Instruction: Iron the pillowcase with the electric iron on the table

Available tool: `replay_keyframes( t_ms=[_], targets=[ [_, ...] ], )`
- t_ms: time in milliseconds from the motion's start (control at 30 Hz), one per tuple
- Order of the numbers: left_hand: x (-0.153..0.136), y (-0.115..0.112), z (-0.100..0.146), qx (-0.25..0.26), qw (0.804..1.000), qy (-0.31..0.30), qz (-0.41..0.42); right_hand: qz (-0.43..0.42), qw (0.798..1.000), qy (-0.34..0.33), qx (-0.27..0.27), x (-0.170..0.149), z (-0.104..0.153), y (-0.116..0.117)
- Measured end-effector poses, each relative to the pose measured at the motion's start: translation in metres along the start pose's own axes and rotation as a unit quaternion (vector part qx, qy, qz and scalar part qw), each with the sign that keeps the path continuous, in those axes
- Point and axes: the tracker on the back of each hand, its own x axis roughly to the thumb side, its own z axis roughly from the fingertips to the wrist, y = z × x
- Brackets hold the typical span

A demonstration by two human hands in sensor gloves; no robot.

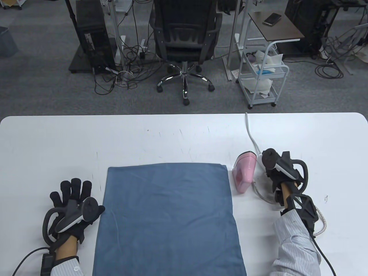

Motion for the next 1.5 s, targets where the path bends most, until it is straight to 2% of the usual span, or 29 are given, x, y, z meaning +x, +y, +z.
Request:
replay_keyframes(
  t_ms=[800, 1200, 1500],
  targets=[
    [0.001, -0.002, 0.000, 0.001, 1.000, -0.005, -0.003, 0.009, 0.999, 0.036, 0.034, 0.002, -0.009, -0.003],
    [0.004, -0.001, -0.002, 0.003, 1.000, -0.017, -0.001, -0.006, 0.999, -0.024, 0.023, 0.004, 0.004, -0.006],
    [0.008, 0.008, 0.001, 0.026, 0.999, -0.035, 0.009, -0.039, 0.993, -0.045, -0.097, 0.005, 0.044, -0.038]
  ],
)
